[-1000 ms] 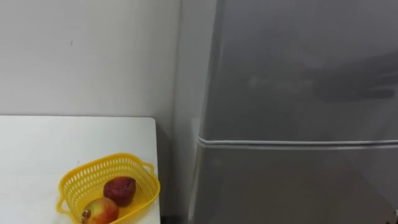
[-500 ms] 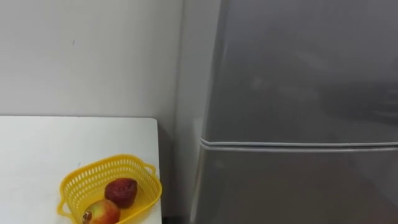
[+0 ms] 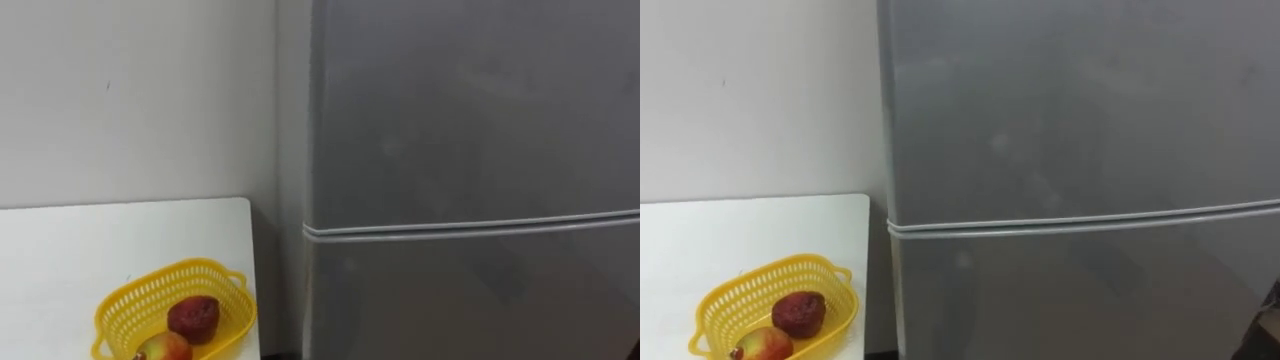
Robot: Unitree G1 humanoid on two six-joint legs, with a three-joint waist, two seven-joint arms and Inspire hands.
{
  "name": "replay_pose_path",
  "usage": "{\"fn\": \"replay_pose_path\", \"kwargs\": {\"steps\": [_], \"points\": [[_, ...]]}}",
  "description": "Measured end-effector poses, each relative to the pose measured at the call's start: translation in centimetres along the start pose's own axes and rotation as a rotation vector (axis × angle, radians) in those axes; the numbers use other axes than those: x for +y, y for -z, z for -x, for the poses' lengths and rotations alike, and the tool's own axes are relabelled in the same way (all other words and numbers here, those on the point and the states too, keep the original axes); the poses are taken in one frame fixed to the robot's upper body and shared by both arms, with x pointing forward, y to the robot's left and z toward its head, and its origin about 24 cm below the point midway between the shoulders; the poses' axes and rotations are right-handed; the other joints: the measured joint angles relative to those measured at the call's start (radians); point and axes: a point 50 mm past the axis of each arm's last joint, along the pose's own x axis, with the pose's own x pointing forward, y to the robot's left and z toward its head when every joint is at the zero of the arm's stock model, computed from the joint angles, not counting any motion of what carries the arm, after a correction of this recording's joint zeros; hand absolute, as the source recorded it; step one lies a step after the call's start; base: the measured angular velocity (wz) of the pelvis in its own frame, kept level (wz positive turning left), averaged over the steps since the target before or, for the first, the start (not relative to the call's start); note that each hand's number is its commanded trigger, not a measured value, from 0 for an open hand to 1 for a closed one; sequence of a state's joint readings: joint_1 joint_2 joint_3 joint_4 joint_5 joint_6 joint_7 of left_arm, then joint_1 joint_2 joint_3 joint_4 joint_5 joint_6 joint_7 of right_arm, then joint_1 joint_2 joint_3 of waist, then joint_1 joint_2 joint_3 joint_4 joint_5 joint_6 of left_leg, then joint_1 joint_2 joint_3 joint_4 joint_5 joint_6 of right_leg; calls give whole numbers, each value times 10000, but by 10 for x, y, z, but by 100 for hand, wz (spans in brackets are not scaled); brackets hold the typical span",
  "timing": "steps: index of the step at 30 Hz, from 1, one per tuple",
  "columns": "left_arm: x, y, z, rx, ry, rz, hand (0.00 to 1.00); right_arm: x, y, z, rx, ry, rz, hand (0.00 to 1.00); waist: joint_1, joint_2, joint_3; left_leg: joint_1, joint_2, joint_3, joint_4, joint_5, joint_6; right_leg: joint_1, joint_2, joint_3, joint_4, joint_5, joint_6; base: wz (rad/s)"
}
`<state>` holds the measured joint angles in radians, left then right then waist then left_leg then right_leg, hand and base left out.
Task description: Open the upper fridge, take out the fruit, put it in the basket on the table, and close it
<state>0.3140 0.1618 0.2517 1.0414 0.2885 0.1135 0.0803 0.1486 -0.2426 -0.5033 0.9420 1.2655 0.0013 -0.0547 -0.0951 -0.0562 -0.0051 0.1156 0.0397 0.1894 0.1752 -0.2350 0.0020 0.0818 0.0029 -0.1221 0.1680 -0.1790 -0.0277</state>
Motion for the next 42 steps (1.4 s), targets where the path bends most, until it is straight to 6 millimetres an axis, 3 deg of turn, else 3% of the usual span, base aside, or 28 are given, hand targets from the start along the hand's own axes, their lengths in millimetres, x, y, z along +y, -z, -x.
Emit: {"fn": "replay_pose_path", "kwargs": {"steps": [3, 8, 15, 21, 27, 32, 42], "points": [[-3, 2, 1, 56, 10, 48, 0, -34, 22, 5, 700, 1578, 399, 0, 14, 95, -10, 26, -7, -7, -55, 0, -1, -1, 2, 49, 0, -32, 4, 0], [-9, 3, 2, 21, 151, 133, 0, -75, 42, 18, 1507, 2895, 1549, 0, 12, 119, -12, 172, -32, -20, -72, 1, -1, 118, -26, 108, 4, -88, 33, -3], [-15, 10, 2, 332, 579, 9, 0, -100, 60, 31, 3372, 2936, 7449, 0, 72, 111, -10, 216, -121, -47, -74, -2, 5, 213, -75, 44, -150, -128, 72, 1], [-24, 11, 2, 669, 1078, -609, 0, -92, 78, 32, 4759, 1656, 11640, 0, 444, 163, -4, 204, -165, -290, -73, -1, 7, 291, -128, -153, -176, -124, 81, 10], [-29, 9, 2, 717, 1531, -1363, 0, -76, 89, 28, 5043, 221, 13973, 0, 817, 290, 30, 334, -162, -388, -68, -1, 8, 543, -128, -203, -301, -134, 96, 7], [-34, 2, 2, 749, 2090, -1920, 0, -70, 88, 25, 4936, -163, 14664, 0, 1044, 475, 96, 355, -163, -415, -57, -5, 12, 627, -153, -225, -331, -160, 136, 5], [-36, -1, 3, 896, 2594, -2650, 0, -68, 86, 24, 4888, -322, 15300, 0, 1045, 590, 106, 282, -184, -458, -62, -4, 11, 598, -176, -265, -347, -182, 149, 0]]}}
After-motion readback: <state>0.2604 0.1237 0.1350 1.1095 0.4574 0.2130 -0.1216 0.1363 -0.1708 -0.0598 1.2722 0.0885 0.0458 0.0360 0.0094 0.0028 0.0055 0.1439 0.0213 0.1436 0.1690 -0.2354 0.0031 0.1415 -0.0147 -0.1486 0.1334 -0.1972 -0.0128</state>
